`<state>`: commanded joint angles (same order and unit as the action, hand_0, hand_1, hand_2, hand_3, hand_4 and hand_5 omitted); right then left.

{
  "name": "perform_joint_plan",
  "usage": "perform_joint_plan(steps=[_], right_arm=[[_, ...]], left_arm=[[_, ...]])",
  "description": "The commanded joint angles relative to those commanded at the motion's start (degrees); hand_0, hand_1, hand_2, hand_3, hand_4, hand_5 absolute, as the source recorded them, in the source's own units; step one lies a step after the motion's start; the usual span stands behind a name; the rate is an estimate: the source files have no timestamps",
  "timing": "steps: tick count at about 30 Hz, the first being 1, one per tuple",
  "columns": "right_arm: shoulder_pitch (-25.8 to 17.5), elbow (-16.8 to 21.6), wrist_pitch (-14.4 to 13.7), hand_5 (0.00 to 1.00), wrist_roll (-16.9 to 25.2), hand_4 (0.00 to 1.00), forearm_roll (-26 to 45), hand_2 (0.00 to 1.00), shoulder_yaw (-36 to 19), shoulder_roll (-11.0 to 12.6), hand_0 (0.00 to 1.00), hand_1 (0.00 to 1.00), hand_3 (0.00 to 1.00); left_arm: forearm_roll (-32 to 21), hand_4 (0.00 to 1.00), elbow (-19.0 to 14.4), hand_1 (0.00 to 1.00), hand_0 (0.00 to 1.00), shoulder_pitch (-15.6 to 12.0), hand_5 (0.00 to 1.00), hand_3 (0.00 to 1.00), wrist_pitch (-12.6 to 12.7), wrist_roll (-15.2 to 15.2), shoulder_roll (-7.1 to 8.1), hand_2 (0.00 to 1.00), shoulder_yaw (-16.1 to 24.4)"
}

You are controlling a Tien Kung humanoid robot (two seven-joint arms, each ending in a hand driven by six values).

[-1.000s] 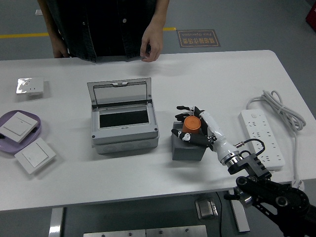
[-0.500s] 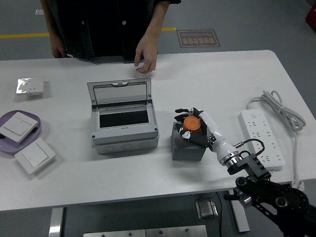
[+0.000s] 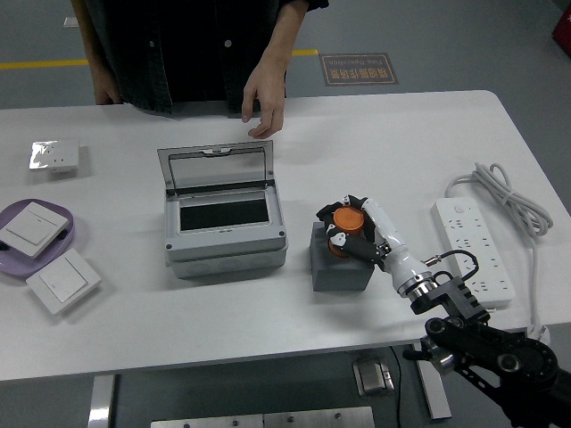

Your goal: Pick up the cylinder from the cube,place it in the box,flap close box

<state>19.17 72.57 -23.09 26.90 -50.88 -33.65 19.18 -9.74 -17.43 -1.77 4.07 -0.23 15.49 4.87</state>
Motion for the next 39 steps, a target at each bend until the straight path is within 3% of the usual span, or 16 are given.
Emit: perform_joint_plan(steps=[9, 21, 22, 27, 28, 33, 39], right_arm=[[0.01, 1.88, -1.38, 0.002, 0.23, 0.015, 0.76, 0.515, -2.57, 0.04, 0.576, 0.548, 0.397], [3.55, 13.37, -4.03, 0.002, -3.82, 0.03, 1.74, 0.501, -4.53, -1.63, 0.556, 0.542, 0.373], [4.15, 14.17, -4.16, 0.002, -4.37, 0.002, 1.51, 0.412, -4.4, -2.02, 0.275, 0.332, 0.284], [8.16, 16.52, -2.32, 0.002, -8.97, 0.002, -1.6, 0.412, -2.69, -3.82, 0.275, 0.332, 0.284], [9.06, 16.61, -1.55, 0.002, -10.09, 0.002, -2.52, 0.366, -2.13, -4.19, 0.021, 0.179, 0.262], [14.03, 15.37, 1.79, 0.002, -16.31, 0.002, -8.34, 0.366, 1.55, -6.76, 0.021, 0.179, 0.262], [18.14, 13.06, 3.08, 0.002, -22.98, 0.002, -17.26, 0.356, 4.77, -9.41, 0.002, 0.143, 0.252]], left_arm=[[-0.2, 0.732, 0.02, 0.629, 0.614, -0.13, 0.239, 0.662, -0.02, -0.08, -0.02, 0.622, 0.0], [-0.61, 0.731, 0.1, 0.628, 0.614, -0.36, 0.243, 0.664, 0.0, -0.03, 0.18, 0.624, -0.5], [-0.63, 0.735, 0.11, 0.628, 0.614, -0.38, 0.252, 0.666, 0.0, -0.03, 0.2, 0.625, -0.55], [-0.71, 0.735, 0.09, 0.628, 0.614, -0.45, 0.252, 0.666, 0.0, -0.02, 0.35, 0.625, -0.74], [-0.73, 0.734, 0.1, 0.628, 0.614, -0.44, 0.255, 0.666, 0.0, -0.01, 0.4, 0.625, -0.78], [-0.79, 0.734, 0.1, 0.628, 0.614, -0.3, 0.255, 0.666, 0.03, -0.02, 0.75, 0.625, -0.99], [-0.9, 0.738, 0.09, 0.628, 0.614, -0.17, 0.264, 0.667, 0.01, -0.01, 0.95, 0.626, -1.31]])
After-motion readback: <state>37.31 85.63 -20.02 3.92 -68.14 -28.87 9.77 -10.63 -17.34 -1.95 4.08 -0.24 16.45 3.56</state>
